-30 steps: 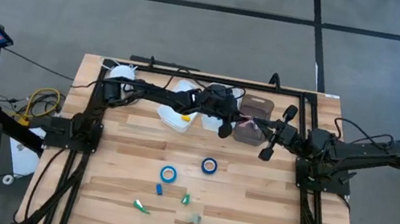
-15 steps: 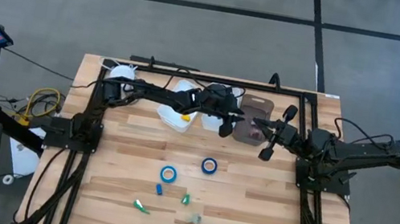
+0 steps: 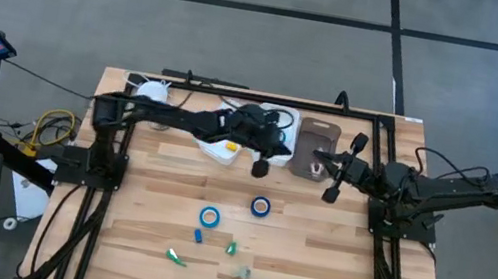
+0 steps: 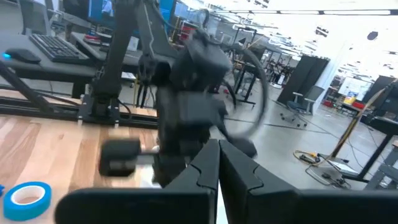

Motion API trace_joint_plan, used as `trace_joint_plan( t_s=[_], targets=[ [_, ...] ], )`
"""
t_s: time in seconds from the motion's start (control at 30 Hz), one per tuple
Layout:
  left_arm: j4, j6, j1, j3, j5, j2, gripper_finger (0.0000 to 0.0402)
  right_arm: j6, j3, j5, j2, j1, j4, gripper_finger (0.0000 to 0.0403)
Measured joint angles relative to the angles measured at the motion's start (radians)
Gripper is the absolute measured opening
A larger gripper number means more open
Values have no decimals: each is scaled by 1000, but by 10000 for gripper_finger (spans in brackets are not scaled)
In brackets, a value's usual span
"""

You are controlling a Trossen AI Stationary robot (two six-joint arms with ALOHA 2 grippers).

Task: Pick and place Stapler, Stapler remover, tape
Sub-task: Put the left light blue tape into the right white bin

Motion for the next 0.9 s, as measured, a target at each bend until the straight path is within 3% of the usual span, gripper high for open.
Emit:
trace_joint_plan(
  t_s=[0.3,0.4,0.57,0.73,0.9],
  targets=[
    [-13,16,-18,-454,-17,-456,2,0,0,0,1,31,-22,0],
    [-20,-55,-35,-598,-33,-622,2,11,0,0,1,32,-25,0],
    [-49,-175,-95,-759,-194,-843,2,43,0,0,1,29,-26,0],
    [-117,-270,-188,-805,-299,-932,2,67,0,5,3,26,-21,0],
    [-177,-388,-302,-808,-372,-888,2,95,0,8,16,7,-21,0]
  ],
)
